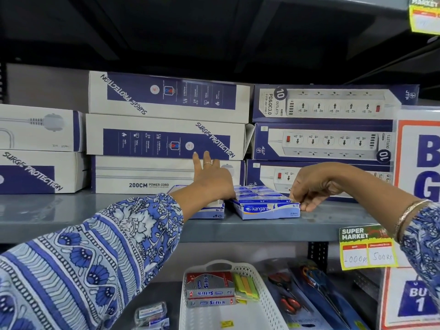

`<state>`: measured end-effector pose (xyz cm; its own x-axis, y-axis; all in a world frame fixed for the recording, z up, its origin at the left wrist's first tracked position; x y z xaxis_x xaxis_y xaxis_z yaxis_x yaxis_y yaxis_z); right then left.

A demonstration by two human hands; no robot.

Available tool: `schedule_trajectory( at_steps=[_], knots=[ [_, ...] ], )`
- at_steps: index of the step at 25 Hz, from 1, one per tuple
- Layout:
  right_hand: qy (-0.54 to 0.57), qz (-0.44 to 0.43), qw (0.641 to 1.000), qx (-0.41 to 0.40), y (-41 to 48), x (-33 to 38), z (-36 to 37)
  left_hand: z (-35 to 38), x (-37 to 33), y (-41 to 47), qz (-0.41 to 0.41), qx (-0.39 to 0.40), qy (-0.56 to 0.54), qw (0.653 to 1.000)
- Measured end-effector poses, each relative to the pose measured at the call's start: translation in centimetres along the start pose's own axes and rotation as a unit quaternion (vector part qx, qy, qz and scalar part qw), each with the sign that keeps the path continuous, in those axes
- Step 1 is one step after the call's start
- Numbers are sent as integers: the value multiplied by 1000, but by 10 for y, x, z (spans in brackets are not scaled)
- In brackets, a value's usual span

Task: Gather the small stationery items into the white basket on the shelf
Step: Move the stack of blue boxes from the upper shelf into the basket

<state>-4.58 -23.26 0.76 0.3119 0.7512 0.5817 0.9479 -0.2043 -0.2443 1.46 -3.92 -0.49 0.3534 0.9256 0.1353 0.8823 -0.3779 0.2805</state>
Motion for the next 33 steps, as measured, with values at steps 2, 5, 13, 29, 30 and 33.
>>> schedule_trajectory(
  at_steps=[2,5,13,29,30,33],
  knots=[
    [-8,4,1000,7,-1,-3,-2,3,-1,0,2,-3,-8,1000],
    [-1,11,1000,19,-6,-9,-6,6,-4,2,6,6,-15,1000],
    [26,-2,999,-23,-6,-12,1,5,-17,6,-3,33,-23,999],
    [37,-62,996,-57,-115,-36,29,-20,-29,-76,60,-41,-98,993],
    [37,-68,995,-62,-123,-38,32,-22,-28,-85,61,-47,-107,991],
    [58,-85,992,-68,-144,-46,44,-18,-26,-115,63,-76,-136,986]
  ],
)
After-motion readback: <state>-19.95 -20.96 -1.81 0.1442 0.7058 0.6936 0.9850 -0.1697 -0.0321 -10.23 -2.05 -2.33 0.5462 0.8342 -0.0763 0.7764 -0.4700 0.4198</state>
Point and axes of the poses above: each hand's wrist, its own y-axis towards the middle knuckle, its own z-axis out of the palm, x = y × z, the point moved 3 cm from there along y, towards the middle knuckle, and after that the axes turned 6 degrees about x, right-handed, at the moved point
